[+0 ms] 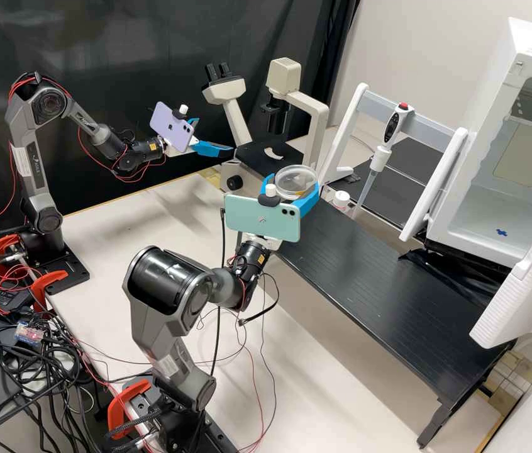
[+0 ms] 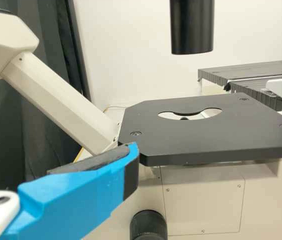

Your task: Move the petri dish to the microscope

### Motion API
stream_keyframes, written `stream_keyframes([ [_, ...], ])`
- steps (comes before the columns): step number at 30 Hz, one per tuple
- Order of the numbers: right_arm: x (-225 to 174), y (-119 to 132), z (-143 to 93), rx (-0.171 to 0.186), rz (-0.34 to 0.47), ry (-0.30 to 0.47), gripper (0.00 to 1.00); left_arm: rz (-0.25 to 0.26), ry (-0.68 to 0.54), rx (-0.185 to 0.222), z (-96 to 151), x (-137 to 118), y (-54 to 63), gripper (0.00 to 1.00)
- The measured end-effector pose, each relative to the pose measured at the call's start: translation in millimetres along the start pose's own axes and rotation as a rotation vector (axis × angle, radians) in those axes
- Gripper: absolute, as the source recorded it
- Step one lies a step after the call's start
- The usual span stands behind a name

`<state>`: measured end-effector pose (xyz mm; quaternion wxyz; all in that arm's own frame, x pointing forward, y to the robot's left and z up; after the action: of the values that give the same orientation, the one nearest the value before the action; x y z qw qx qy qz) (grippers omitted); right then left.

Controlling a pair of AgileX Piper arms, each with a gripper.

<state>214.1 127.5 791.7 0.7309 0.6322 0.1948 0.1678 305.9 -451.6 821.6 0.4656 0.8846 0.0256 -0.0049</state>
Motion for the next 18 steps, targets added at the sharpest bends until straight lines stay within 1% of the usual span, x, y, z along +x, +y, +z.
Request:
stream_keyframes([
  [6,17,-14,-24,-0.007,-0.024,0.056,0.0,0.0,0.0,0.0,0,0,0.0,1.0],
  [10,31,-30,-37,-0.025,-0.076,0.077,0.0,0.0,0.0,0.0,0,0,0.0,1.0],
  [14,47,-48,-45,-0.04,-0.142,0.078,0.0,0.0,0.0,0.0,0,0,0.0,1.0],
  [18,63,-64,-50,-0.033,-0.19,0.063,0.0,0.0,0.0,0.0,0,0,0.0,1.0],
])
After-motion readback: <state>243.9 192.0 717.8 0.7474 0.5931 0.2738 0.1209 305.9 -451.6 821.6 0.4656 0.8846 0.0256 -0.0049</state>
